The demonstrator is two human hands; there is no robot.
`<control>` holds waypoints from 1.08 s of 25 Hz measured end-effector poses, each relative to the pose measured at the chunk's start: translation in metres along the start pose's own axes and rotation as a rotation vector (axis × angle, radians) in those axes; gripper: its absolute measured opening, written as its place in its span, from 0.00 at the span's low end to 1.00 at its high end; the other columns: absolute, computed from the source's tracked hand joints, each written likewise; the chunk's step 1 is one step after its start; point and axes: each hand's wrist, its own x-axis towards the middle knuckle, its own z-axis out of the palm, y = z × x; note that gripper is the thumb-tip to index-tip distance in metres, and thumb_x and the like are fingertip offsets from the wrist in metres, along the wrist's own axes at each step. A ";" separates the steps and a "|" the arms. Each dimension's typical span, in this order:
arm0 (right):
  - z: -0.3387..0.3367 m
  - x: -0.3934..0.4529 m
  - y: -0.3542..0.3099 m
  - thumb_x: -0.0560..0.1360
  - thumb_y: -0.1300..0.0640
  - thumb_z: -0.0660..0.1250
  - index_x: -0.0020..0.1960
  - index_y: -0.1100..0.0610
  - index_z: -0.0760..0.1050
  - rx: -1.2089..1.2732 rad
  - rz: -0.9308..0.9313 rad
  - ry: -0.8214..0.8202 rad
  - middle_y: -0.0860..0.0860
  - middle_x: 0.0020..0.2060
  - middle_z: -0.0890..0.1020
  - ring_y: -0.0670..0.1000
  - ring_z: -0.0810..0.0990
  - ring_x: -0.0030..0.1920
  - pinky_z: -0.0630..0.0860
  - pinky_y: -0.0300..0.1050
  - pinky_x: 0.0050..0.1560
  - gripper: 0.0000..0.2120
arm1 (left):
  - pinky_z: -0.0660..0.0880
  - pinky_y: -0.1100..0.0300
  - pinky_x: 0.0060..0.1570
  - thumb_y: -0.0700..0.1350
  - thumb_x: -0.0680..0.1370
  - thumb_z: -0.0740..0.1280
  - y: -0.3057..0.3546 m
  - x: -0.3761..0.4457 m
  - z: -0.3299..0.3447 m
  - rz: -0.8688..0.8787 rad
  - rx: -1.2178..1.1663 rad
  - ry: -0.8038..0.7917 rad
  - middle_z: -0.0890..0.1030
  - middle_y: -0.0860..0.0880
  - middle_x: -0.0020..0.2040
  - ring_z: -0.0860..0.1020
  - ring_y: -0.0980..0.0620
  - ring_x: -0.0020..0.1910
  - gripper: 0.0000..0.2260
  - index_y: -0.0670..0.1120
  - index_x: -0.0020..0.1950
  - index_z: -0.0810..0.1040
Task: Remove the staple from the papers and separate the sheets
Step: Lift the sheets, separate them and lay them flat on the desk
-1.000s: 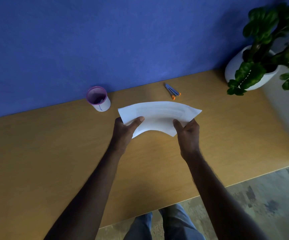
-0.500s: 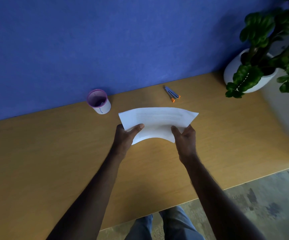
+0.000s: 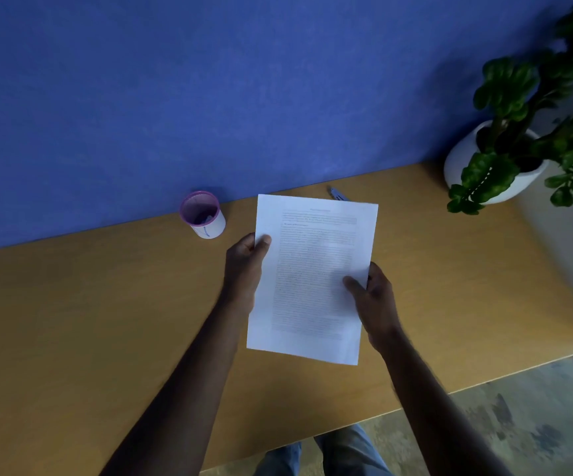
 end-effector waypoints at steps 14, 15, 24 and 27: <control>-0.003 0.001 0.016 0.83 0.62 0.66 0.67 0.56 0.75 -0.134 -0.019 -0.121 0.49 0.60 0.83 0.54 0.82 0.61 0.83 0.59 0.61 0.14 | 0.72 0.63 0.42 0.52 0.82 0.69 0.013 0.013 0.007 -0.094 -0.177 0.162 0.81 0.55 0.38 0.76 0.59 0.40 0.14 0.52 0.37 0.83; -0.003 0.001 0.016 0.83 0.61 0.66 0.67 0.56 0.75 -0.134 -0.014 -0.123 0.49 0.60 0.83 0.54 0.82 0.61 0.83 0.59 0.61 0.14 | 0.71 0.69 0.37 0.52 0.82 0.69 0.013 0.013 0.008 -0.084 -0.172 0.183 0.80 0.59 0.35 0.75 0.63 0.35 0.15 0.54 0.35 0.83; -0.003 0.015 0.028 0.81 0.64 0.67 0.66 0.54 0.77 0.051 0.100 -0.101 0.50 0.58 0.85 0.55 0.84 0.59 0.83 0.55 0.57 0.14 | 0.57 0.60 0.33 0.47 0.82 0.68 -0.021 0.003 0.012 0.017 0.049 0.146 0.61 0.47 0.36 0.58 0.57 0.34 0.20 0.36 0.39 0.66; -0.002 0.033 0.034 0.79 0.62 0.69 0.61 0.53 0.78 -0.064 0.142 -0.066 0.47 0.54 0.85 0.54 0.84 0.57 0.81 0.48 0.50 0.11 | 0.56 0.63 0.31 0.46 0.83 0.68 -0.030 0.006 0.011 0.057 0.107 0.180 0.60 0.54 0.31 0.57 0.58 0.32 0.21 0.40 0.35 0.63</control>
